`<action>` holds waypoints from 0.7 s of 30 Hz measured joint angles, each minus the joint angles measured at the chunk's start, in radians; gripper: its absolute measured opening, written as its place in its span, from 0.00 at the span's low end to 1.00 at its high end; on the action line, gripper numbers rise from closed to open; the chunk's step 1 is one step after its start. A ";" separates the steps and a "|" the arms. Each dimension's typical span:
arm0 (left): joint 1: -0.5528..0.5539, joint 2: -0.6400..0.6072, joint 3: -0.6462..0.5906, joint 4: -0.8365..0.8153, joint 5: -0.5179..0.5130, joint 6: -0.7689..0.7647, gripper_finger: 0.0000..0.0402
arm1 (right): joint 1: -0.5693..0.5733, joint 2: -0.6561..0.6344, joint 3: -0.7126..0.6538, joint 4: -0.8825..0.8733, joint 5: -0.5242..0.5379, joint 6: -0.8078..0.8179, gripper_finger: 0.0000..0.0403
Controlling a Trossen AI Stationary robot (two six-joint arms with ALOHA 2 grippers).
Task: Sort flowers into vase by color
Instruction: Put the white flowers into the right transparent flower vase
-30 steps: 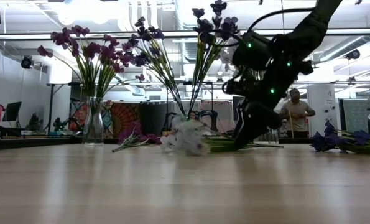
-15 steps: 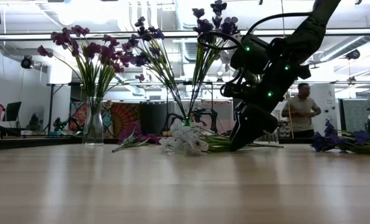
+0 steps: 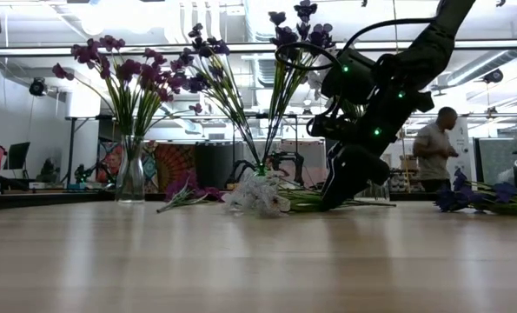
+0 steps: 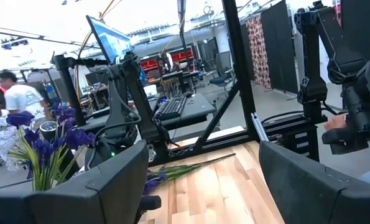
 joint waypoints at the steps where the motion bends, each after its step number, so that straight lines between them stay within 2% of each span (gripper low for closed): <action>1: 0.000 0.000 0.000 0.000 0.000 0.000 0.71 | 0.000 0.000 0.000 0.000 -0.002 0.000 0.53; 10: 0.002 0.000 0.000 0.000 -0.094 0.000 0.71 | 0.000 -0.014 0.000 -0.011 -0.019 0.005 0.28; 21: 0.002 -0.005 0.000 0.000 -0.103 0.006 0.71 | 0.027 -0.095 -0.003 -0.036 -0.052 0.009 0.09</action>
